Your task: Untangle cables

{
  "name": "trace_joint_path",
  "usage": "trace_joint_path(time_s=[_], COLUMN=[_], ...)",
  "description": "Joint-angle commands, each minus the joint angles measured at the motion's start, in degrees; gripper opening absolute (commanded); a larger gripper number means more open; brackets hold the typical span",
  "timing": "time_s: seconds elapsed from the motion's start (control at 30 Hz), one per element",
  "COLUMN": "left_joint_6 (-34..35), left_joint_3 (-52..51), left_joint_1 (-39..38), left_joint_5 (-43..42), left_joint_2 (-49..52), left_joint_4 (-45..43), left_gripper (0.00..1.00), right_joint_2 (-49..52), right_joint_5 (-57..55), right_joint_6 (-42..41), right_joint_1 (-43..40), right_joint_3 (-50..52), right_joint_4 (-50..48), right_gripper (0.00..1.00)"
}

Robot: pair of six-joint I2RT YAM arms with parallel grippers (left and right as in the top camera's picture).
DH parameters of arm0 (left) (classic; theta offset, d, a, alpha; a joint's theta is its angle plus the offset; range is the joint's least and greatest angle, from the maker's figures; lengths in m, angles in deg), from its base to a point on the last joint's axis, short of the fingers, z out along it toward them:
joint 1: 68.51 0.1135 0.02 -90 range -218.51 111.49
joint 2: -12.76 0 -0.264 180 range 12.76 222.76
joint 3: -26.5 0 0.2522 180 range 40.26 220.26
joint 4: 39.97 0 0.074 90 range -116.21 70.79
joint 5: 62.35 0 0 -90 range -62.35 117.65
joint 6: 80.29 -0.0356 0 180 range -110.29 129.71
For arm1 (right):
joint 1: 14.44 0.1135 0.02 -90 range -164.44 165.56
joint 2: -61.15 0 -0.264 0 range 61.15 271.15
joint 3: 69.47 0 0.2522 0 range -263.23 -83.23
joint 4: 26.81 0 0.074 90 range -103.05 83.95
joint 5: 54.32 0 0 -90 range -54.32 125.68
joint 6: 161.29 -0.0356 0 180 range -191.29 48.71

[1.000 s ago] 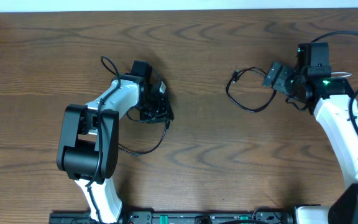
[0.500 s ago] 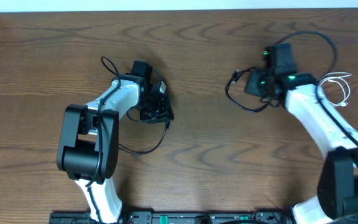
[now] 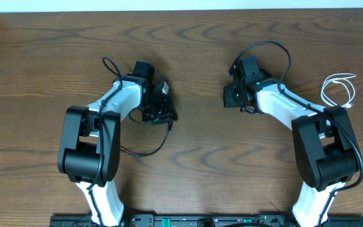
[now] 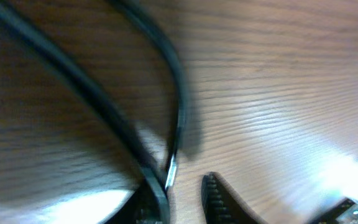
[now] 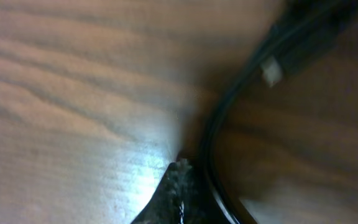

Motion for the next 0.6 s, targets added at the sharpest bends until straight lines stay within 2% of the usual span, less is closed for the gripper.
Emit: trace_joint_path(time_s=[0.0,0.03,0.07,0.1,0.57], left_joint_6=[-0.8,-0.8,-0.8,-0.8,-0.8], left_joint_3=[-0.5,-0.5,-0.5,-0.5,-0.5], left_joint_1=[-0.1,-0.1,-0.1,-0.1,-0.1], left_joint_5=[5.0,5.0,5.0,5.0,5.0], left_joint_2=[1.6,1.6,1.6,1.6,1.6], left_joint_4=[0.1,0.3,0.7,0.9,0.7], left_gripper=[0.43,0.58,0.88,0.98,0.98], right_joint_2=[2.9,3.5,4.0,4.3,4.9], right_joint_5=[-8.1,-10.0,-11.9,-13.8,-33.2], right_joint_6=[2.0,2.0,2.0,2.3,2.4], right_joint_1=[0.2,0.2,0.1,0.0,-3.9], right_joint_3=[0.0,0.0,0.0,0.0,0.0], right_joint_4=[0.8,1.1,1.6,2.3,8.6], right_gripper=[0.01,0.01,0.01,0.01,0.01])
